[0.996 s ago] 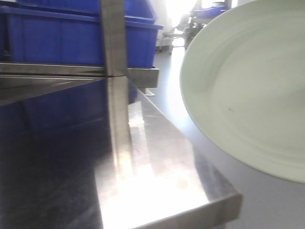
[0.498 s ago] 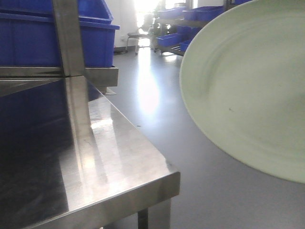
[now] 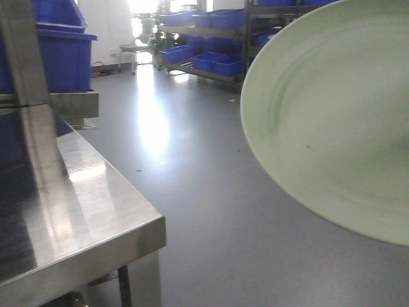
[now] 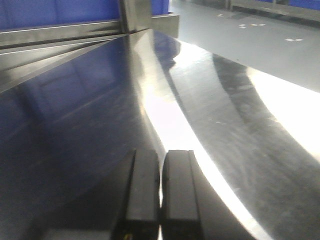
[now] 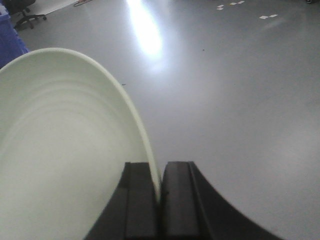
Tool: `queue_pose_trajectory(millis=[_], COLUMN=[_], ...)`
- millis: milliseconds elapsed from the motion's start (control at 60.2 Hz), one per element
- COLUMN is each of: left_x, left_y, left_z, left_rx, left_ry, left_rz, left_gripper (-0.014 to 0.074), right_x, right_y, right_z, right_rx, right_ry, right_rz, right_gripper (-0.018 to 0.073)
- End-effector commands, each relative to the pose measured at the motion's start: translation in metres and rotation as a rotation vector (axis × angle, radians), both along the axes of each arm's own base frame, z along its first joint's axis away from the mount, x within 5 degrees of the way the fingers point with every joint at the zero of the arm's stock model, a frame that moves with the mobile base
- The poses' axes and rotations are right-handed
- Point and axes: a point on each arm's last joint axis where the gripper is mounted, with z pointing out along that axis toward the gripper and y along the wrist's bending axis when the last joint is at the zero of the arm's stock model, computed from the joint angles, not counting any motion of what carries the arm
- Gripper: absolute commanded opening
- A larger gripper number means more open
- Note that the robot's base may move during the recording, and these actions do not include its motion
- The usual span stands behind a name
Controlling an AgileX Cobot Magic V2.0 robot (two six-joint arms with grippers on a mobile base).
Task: Place green plate on second shelf with right arm
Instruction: 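Drive the base away from the table holding the plate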
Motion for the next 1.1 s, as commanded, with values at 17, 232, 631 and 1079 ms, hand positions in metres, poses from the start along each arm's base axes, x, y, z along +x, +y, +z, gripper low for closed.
queue_pose_trajectory(millis=[17, 232, 631, 1079], left_x=[0.0011, 0.0011, 0.0011, 0.0011], left_y=[-0.0002, -0.0002, -0.0002, -0.0002], left_z=[-0.0059, -0.0059, -0.0059, -0.0059], left_rx=[0.003, 0.003, 0.003, 0.003], left_ry=[-0.054, -0.054, -0.054, -0.054], left_rz=[-0.005, -0.005, -0.005, -0.005], left_gripper=[0.0124, 0.0124, 0.0124, 0.0124], right_x=[0.0026, 0.0026, 0.0026, 0.0026], right_y=[-0.002, -0.002, -0.002, -0.002], right_z=[0.0212, 0.0212, 0.0212, 0.0212], right_rx=[0.02, 0.02, 0.02, 0.02], right_ry=[-0.143, -0.143, -0.143, -0.143], right_rz=[-0.026, -0.026, -0.026, -0.026], right_gripper=[0.0056, 0.0056, 0.0056, 0.0056])
